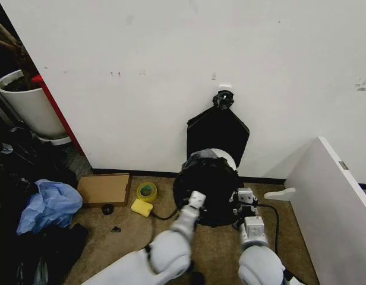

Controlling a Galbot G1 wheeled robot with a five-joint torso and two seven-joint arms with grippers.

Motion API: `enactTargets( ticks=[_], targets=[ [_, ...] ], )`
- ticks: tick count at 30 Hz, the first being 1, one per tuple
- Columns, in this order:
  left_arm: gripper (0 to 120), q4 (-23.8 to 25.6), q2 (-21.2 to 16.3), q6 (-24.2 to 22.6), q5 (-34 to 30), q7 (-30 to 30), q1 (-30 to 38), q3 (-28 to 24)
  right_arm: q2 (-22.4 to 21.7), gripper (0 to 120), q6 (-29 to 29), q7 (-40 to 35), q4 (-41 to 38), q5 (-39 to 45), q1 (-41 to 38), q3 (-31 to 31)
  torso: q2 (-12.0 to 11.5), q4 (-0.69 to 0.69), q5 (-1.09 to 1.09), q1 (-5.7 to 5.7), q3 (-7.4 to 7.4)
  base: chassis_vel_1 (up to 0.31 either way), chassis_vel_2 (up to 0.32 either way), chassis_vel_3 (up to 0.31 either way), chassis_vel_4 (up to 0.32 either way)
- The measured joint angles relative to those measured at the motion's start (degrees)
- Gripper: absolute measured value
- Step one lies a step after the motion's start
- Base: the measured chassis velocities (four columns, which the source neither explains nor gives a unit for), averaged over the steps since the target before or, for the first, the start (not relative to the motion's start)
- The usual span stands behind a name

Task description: Place the garbage bag over the trash bin.

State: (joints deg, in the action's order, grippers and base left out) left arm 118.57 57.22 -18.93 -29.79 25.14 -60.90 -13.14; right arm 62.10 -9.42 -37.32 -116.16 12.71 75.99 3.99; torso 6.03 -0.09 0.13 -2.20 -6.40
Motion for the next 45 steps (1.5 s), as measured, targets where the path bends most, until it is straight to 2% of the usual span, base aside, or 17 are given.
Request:
enactTargets(
  ticks=[4,6,8,12,13,14,20,22,26,30,32,34,45],
  targets=[
    [20,4.2,-5.3,10.1,-8.8,-18.5,-6.4,16.3,0.2,0,5.1,4.2,2.2,1.3,0.0,0.9,0.0,0.0,-0.01,0.0,0.0,0.0,0.0,0.0,0.0],
    [21,4.5,-5.9,10.9,-9.9,-20.0,-6.6,17.4,0.3,0,6.2,5.0,2.5,1.3,0.1,0.9,0.0,-0.01,0.0,0.0,0.0,0.0,0.0,0.0,0.0],
    [31,5.2,-8.2,12.4,-14.4,-23.6,-6.7,19.5,0.3,0,10.3,8.2,3.4,-0.2,0.7,0.9,0.0,-0.01,0.0,0.0,0.0,0.0,0.0,0.0,0.0],
    [44,5.0,-9.3,12.9,-17.7,-27.4,-5.7,20.3,0.4,0,14.3,11.4,3.6,-3.0,1.7,0.7,0.0,-0.02,0.0,0.0,0.0,0.0,0.0,0.0,0.0],
    [49,4.6,-9.4,13.1,-18.0,-28.4,-5.2,20.4,0.5,0,15.2,12.1,3.5,-4.4,2.0,0.7,0.0,-0.02,0.01,0.0,0.0,0.0,0.0,0.0,0.0],
    [49,4.6,-9.4,13.1,-18.0,-28.4,-5.2,20.4,0.5,0,15.2,12.1,3.5,-4.4,2.0,0.7,0.0,-0.02,0.01,0.0,0.0,0.0,0.0,0.0,0.0],
    [78,1.4,-9.1,14.9,-17.8,-36.2,-3.7,24.3,0.3,0,18.4,13.5,2.7,-11.6,3.9,1.2,0.0,-0.02,0.01,-0.01,0.0,0.0,0.0,0.0,0.0],
    [78,1.2,-9.1,14.9,-17.8,-36.6,-3.7,24.6,0.3,0,18.5,13.6,2.6,-11.8,4.0,1.3,0.0,-0.02,0.01,-0.01,0.0,0.0,0.0,0.0,0.0],
    [97,-1.3,-9.3,15.7,-15.6,-41.1,-3.3,26.6,0.0,0,20.5,13.9,1.7,-16.0,5.2,1.7,0.0,-0.02,0.01,-0.01,0.0,0.0,0.0,0.0,0.0],
    [100,-2.6,-9.2,16.1,-13.7,-43.8,-3.0,27.4,-0.1,0,20.9,13.9,1.1,-17.8,5.6,1.7,0.0,-0.03,0.02,-0.01,0.0,0.0,0.0,0.0,0.0],
    [100,-4.3,-9.1,17.2,-10.8,-48.5,-2.9,28.8,-0.2,0,21.2,13.9,0.4,-18.9,5.8,1.7,0.0,-0.02,0.02,-0.01,0.0,0.0,0.0,0.0,0.0],
    [100,-5.1,-9.0,17.9,-10.0,-50.0,-3.0,29.5,-0.2,0,21.3,14.0,0.2,-19.2,5.9,1.6,0.0,-0.02,0.01,-0.01,0.0,0.0,0.0,0.0,0.0],
    [100,-8.0,-8.3,18.6,-10.3,-47.9,-2.1,31.4,-0.2,0,21.4,14.4,-1.5,-19.2,6.7,0.8,0.0,-0.02,0.02,0.0,0.0,0.0,0.0,0.0,0.0]
  ],
)
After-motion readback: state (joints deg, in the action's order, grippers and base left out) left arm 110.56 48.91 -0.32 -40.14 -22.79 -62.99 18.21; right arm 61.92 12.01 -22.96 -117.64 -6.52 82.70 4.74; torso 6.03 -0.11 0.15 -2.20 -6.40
